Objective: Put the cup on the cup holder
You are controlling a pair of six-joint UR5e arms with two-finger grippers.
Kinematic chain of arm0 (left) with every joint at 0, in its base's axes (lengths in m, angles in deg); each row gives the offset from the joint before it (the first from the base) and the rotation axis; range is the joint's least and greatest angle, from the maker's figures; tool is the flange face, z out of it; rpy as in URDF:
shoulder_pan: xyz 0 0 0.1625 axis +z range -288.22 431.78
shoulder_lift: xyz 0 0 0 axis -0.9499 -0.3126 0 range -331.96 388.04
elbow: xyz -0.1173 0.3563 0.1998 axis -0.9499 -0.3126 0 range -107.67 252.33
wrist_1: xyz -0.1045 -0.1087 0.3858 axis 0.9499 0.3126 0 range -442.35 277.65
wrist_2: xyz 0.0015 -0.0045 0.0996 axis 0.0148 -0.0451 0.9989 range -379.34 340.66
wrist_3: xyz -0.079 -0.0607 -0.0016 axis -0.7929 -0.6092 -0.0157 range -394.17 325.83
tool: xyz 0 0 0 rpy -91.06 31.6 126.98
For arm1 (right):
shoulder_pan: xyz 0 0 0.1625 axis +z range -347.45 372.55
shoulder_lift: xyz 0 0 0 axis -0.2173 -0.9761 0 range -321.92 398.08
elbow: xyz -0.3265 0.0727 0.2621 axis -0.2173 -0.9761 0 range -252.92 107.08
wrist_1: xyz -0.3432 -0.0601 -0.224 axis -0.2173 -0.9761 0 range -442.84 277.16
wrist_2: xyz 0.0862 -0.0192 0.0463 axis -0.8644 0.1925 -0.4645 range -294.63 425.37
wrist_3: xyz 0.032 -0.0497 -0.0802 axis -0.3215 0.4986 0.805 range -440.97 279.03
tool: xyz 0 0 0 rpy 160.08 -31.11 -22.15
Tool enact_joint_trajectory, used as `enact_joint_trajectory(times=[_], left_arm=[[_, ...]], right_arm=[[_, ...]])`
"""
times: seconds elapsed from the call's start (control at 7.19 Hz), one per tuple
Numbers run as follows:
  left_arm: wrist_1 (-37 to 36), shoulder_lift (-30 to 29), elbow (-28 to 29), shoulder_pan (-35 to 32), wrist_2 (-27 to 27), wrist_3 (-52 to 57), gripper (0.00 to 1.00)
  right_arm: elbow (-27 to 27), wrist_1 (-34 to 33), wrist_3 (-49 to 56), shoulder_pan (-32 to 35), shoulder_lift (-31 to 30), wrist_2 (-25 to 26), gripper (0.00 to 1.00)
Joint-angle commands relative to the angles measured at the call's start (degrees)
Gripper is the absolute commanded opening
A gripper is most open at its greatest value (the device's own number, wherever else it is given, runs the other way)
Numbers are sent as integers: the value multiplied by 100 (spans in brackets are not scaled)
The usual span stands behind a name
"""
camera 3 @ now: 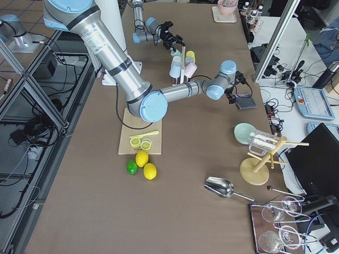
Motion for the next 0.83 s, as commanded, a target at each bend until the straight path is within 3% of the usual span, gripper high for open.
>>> enact_joint_trajectory(times=[0.0,0.28,0.42,0.7], left_arm=[[55,-9,0,-115,1,20,98],[-6,-9,-341,-369,-60,2,98],[-181,8,-517,-571,-191,2,98],[-446,357,-834,-1290,-1189,-59,98]], right_arm=[[327,-824,-77,133,-143,-27,100],[1053,-1045,-87,598,-983,-686,100],[1554,-1761,-87,843,-1232,-881,100],[2608,-3473,-87,1310,-1697,-1050,100]])
